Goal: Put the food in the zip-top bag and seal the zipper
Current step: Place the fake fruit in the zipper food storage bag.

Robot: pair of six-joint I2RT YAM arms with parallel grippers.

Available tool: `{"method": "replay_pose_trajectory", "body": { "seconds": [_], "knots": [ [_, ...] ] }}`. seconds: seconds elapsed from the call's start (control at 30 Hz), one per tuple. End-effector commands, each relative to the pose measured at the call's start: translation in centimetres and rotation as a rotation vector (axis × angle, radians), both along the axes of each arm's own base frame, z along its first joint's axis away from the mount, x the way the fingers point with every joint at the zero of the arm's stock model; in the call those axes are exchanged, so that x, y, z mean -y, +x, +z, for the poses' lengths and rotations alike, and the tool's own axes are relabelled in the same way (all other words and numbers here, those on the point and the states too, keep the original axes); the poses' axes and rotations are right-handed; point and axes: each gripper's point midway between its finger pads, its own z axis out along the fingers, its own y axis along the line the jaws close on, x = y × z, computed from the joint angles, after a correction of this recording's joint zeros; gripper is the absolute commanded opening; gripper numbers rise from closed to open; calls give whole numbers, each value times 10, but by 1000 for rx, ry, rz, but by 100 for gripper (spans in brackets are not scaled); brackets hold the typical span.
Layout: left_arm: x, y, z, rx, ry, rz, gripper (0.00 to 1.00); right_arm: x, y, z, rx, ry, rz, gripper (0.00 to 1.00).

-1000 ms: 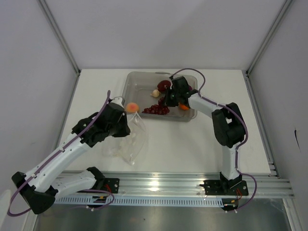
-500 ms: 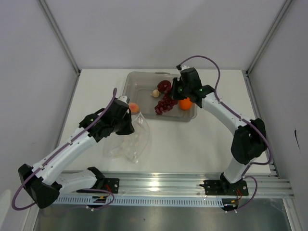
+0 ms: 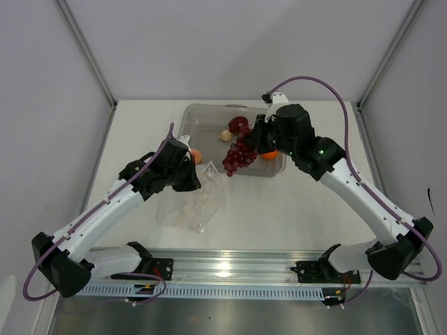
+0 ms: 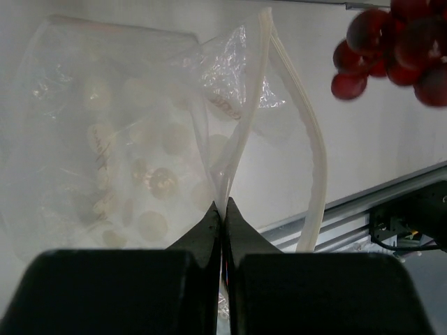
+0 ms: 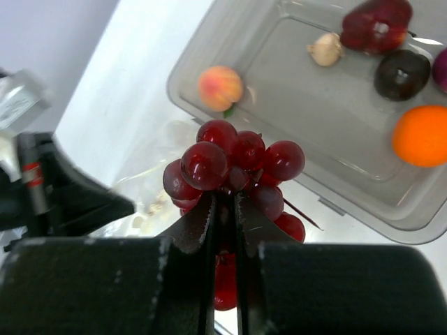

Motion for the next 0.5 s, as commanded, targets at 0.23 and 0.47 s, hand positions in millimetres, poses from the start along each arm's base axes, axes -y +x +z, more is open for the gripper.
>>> {"method": "replay_pose_trajectory", "body": {
  "seconds": [0.23,0.47],
  "knots": [
    [15,9,23,46,-60,-77,1,-24,-57,45,99,55,87,0],
    [16,7,27,49,-75,-86,1,-51,-73,31,88,27,129,0]
  ]
}}
